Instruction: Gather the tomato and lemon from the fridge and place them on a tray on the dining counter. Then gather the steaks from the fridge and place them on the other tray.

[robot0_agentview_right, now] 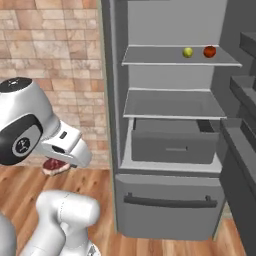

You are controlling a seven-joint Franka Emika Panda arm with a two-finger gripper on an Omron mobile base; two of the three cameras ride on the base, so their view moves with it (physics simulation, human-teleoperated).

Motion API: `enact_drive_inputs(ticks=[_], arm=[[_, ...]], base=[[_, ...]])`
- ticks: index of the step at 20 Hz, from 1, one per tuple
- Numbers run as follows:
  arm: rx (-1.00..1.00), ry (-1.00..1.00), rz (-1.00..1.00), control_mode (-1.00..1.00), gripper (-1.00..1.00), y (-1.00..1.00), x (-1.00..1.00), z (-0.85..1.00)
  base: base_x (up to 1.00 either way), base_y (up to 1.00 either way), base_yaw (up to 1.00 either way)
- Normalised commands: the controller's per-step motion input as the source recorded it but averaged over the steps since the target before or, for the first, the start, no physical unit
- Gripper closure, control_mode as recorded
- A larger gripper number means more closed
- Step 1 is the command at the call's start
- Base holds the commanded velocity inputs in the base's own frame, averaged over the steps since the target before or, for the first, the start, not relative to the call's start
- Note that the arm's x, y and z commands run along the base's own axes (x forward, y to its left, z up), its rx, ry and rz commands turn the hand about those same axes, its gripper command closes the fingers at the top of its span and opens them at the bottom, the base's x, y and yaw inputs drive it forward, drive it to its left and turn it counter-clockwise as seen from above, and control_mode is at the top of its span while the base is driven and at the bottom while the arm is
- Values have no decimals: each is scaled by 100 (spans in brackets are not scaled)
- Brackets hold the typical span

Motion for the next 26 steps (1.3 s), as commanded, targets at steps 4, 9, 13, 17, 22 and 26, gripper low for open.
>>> enact_drive_inputs(ticks=[4, 9, 13, 17, 22, 26], arm=[[0, 0, 0, 100, 100, 0, 0, 0], [0, 0, 0, 100, 100, 0, 0, 0], [0, 0, 0, 100, 100, 0, 0, 0], [0, 0, 0, 100, 100, 0, 0, 0], [0, 0, 0, 100, 100, 0, 0, 0], [0, 0, 0, 100, 100, 0, 0, 0]], base=[[-42, 80, -19], [-45, 81, -21], [-63, 89, -25], [-90, 85, -30], [-100, 67, -29], [-100, 29, -23]])
